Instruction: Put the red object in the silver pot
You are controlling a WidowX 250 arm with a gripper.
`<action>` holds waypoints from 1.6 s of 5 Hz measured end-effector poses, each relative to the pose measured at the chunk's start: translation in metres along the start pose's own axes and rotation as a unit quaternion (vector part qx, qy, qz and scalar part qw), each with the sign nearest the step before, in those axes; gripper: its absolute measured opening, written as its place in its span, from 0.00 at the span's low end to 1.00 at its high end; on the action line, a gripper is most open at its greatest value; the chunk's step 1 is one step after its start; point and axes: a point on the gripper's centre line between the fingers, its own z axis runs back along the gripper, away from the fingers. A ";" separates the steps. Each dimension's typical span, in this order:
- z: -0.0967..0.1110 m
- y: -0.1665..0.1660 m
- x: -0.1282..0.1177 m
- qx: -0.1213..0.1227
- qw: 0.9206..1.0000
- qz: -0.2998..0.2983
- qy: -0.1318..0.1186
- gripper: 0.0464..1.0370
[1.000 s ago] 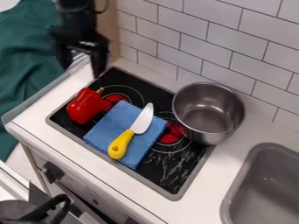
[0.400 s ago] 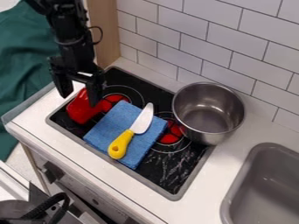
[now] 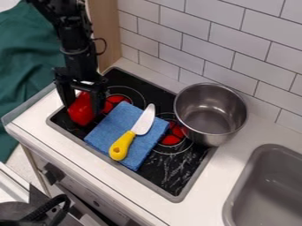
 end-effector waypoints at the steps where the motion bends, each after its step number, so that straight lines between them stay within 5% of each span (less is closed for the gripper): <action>1: -0.009 0.002 0.004 -0.004 1.000 0.000 0.013 0.97; 3: -0.015 -0.002 0.006 -0.014 1.000 0.008 0.004 0.77; 5: 0.050 -0.022 0.017 0.034 0.994 0.016 -0.105 0.77; 6: 0.102 -0.076 0.027 0.056 0.981 -0.027 -0.181 0.77; 8: 0.119 -0.181 0.012 0.078 0.968 -0.162 -0.174 0.76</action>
